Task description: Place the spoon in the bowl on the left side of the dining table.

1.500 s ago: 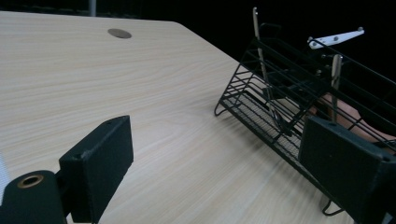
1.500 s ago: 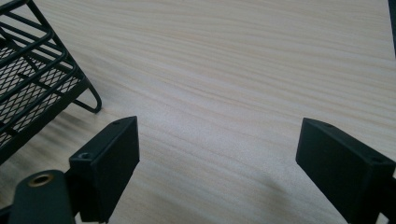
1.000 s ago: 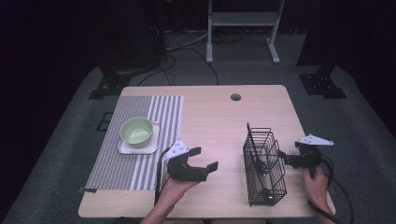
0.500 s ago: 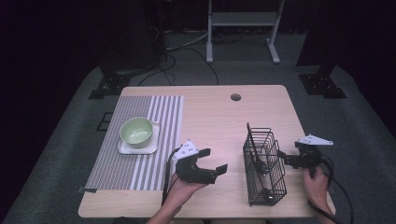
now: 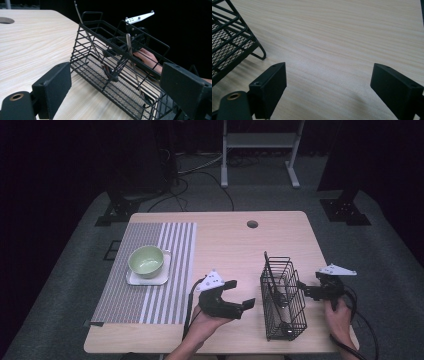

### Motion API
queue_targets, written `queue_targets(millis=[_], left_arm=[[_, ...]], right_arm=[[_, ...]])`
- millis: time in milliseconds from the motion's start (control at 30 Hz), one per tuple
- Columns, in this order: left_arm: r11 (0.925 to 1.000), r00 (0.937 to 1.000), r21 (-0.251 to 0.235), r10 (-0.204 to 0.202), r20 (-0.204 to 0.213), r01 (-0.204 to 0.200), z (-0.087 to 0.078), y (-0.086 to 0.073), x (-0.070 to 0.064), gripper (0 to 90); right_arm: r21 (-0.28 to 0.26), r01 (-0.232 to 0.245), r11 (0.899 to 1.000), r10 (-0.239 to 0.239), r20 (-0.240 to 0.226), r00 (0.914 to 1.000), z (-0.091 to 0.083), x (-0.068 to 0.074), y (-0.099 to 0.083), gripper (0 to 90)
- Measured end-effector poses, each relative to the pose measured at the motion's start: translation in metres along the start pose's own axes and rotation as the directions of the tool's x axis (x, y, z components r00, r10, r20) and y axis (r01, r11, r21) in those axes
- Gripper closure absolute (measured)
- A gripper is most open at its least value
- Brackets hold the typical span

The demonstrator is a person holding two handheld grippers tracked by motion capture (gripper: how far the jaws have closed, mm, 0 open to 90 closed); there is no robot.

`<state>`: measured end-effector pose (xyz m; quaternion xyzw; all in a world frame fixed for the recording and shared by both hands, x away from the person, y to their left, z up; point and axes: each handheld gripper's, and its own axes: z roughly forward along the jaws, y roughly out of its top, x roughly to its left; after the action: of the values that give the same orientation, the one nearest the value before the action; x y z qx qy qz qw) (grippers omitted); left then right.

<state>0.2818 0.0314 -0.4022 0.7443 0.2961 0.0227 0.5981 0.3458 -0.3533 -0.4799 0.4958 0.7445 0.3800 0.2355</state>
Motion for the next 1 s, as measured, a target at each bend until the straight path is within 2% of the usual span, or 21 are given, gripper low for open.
queue_targets(millis=[333, 600, 633, 700, 833, 900, 1000], left_arm=[[1.0000, 0.9996, -0.001, 0.001, 0.028, 0.000, 0.015, 0.004, -0.009, 10.0], [1.0000, 0.9987, -0.006, 0.003, 0.051, -0.003, 0.031, 0.010, -0.015, 16.8], [0.9999, 0.9982, -0.008, 0.011, 0.059, -0.011, 0.033, 0.010, -0.016, 21.9], [0.9999, 0.9985, -0.006, 0.016, 0.053, -0.016, 0.037, 0.012, -0.017, 24.2], [0.9997, 0.9989, -0.007, 0.022, 0.042, -0.021, 0.044, 0.014, -0.016, 34.7], [0.9998, 0.9991, -0.005, 0.018, 0.039, -0.018, 0.046, 0.016, -0.015, 43.1], [0.9999, 0.9993, -0.004, 0.014, 0.033, -0.014, 0.049, 0.016, -0.013, 45.0]], right_arm=[[0.000, 0.001, 1.000, -0.001, 0.000, 1.0000, 0.000, 0.000, 0.000, 12.4], [-0.001, 0.000, 1.000, 0.000, -0.001, 1.0000, 0.000, 0.000, 0.000, 12.4], [0.000, 0.001, 1.000, -0.001, 0.000, 1.0000, 0.000, 0.000, 0.000, 12.4], [0.000, 0.001, 1.000, -0.001, 0.000, 1.0000, 0.000, 0.000, 0.000, 12.3], [0.001, -0.001, 1.000, 0.001, 0.001, 1.0000, 0.000, 0.000, 0.000, 12.4], [0.001, 0.000, 1.000, 0.000, 0.001, 1.0000, 0.000, 0.000, 0.000, 12.3], [0.000, -0.002, 1.000, 0.002, 0.001, 1.0000, 0.000, 0.000, 0.000, 12.3]])
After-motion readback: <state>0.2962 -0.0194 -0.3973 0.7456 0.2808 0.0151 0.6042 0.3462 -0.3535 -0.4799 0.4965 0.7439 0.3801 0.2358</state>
